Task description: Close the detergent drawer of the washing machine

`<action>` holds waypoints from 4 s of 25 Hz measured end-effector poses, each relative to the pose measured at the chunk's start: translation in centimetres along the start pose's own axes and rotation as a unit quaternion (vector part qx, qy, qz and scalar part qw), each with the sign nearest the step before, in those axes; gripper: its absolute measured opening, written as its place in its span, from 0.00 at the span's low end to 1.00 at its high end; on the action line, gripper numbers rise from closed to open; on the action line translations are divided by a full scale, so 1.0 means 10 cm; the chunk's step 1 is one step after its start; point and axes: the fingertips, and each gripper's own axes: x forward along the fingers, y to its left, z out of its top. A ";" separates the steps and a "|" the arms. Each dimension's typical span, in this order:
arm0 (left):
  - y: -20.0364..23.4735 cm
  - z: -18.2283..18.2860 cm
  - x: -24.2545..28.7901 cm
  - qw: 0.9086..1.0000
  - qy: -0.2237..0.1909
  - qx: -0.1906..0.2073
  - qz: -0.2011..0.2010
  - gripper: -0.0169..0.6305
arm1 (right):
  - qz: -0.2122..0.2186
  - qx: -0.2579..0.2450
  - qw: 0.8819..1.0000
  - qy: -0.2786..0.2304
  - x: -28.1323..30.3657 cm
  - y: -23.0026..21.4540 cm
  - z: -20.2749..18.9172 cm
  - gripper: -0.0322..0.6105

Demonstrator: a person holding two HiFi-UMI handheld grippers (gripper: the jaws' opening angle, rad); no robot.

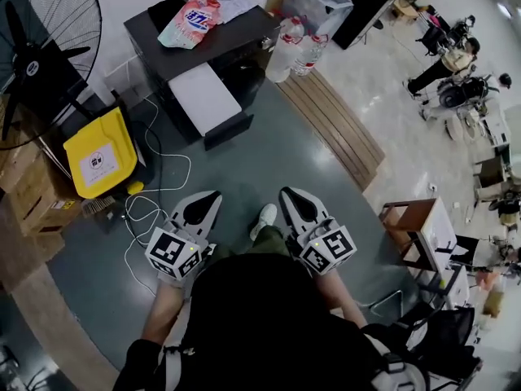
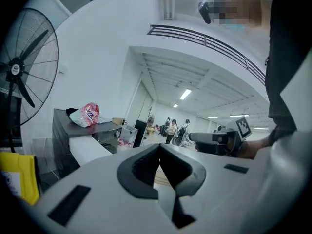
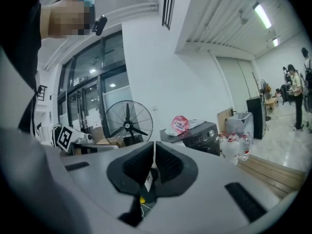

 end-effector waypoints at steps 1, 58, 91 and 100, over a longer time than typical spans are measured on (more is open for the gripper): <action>-0.01 0.00 0.10 1.000 0.005 -0.001 -0.006 0.04 | -0.008 0.005 1.000 -0.002 -0.02 -0.11 0.01 0.09; 2.40 0.25 2.80 0.988 0.047 -0.065 0.132 0.04 | 0.229 -0.001 0.954 0.195 2.90 -2.48 0.11 0.09; 2.36 -1.19 1.64 0.898 0.139 -0.140 0.393 0.28 | 0.485 -0.132 0.767 0.399 2.91 -1.95 -1.27 0.27; 2.34 -1.58 1.45 0.894 0.186 -0.134 0.385 0.38 | 0.461 -0.132 0.773 0.415 2.82 -1.96 -1.57 0.28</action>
